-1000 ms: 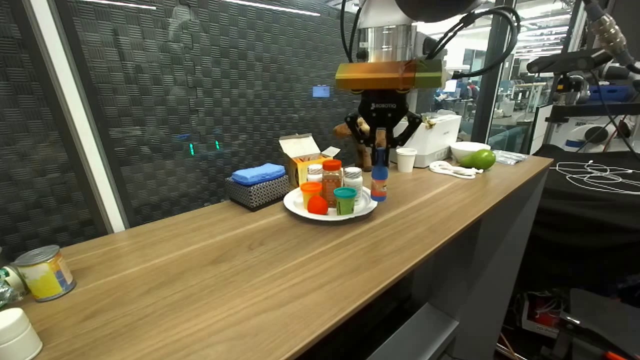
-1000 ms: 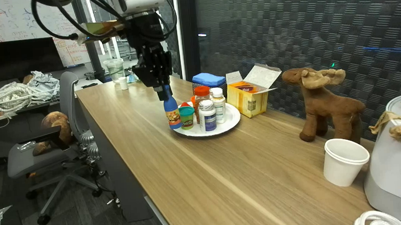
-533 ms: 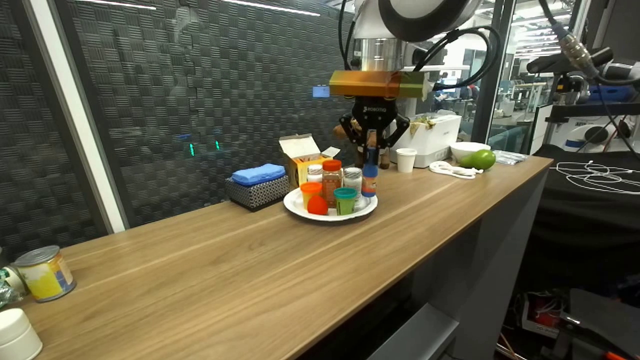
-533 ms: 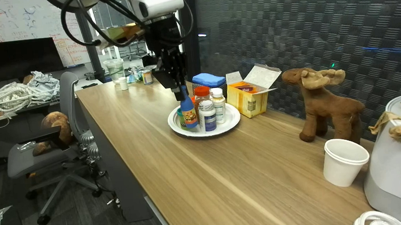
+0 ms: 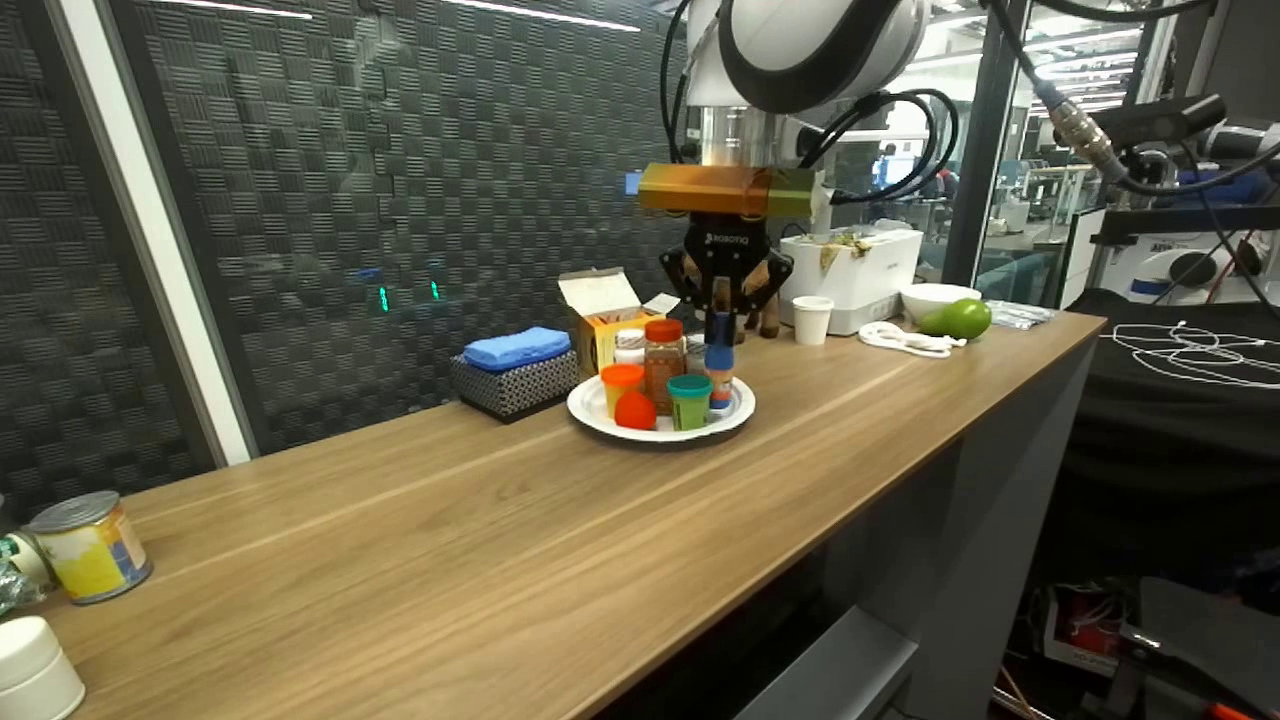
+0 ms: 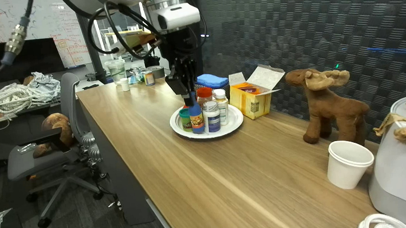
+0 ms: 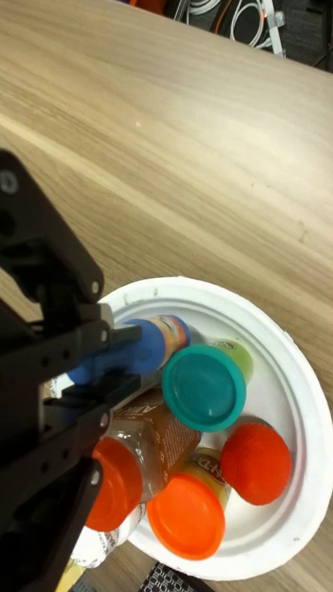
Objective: Put all the items surrounding the plate on to the plate.
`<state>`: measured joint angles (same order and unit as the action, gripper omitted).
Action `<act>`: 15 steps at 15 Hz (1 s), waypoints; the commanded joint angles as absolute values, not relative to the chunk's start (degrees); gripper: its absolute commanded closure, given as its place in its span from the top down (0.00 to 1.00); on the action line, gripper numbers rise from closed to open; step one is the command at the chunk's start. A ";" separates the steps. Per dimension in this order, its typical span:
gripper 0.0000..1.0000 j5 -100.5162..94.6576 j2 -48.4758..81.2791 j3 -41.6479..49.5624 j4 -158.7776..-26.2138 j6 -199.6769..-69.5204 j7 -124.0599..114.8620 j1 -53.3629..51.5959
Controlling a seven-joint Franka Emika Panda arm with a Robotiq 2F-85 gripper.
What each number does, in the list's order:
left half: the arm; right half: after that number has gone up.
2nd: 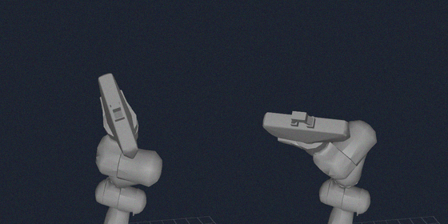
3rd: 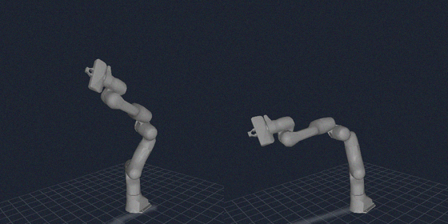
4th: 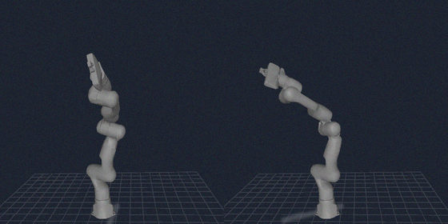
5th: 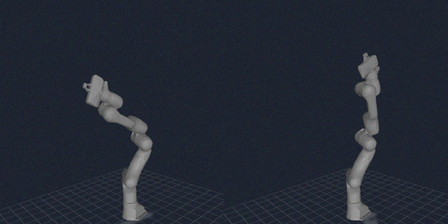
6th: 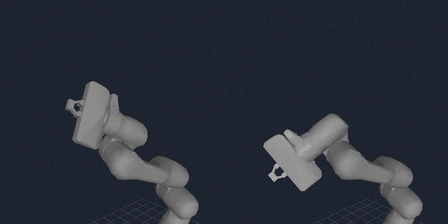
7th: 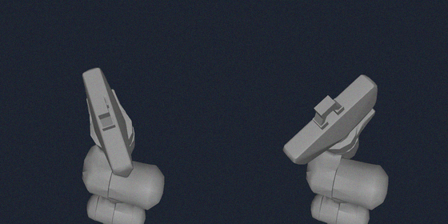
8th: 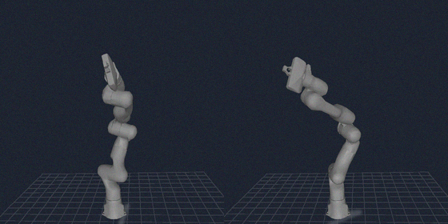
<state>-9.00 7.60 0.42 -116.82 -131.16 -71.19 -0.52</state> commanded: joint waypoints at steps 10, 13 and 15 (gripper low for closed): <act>0.47 -5.79 11.97 1.40 -112.11 -131.05 -67.65 -1.24; 0.69 -5.92 11.39 1.52 -112.27 -130.75 -68.28 -1.37; 0.85 -6.54 10.34 1.59 -112.74 -131.08 -68.98 -1.60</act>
<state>-7.03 11.47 0.76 -113.51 -131.42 -69.06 -0.61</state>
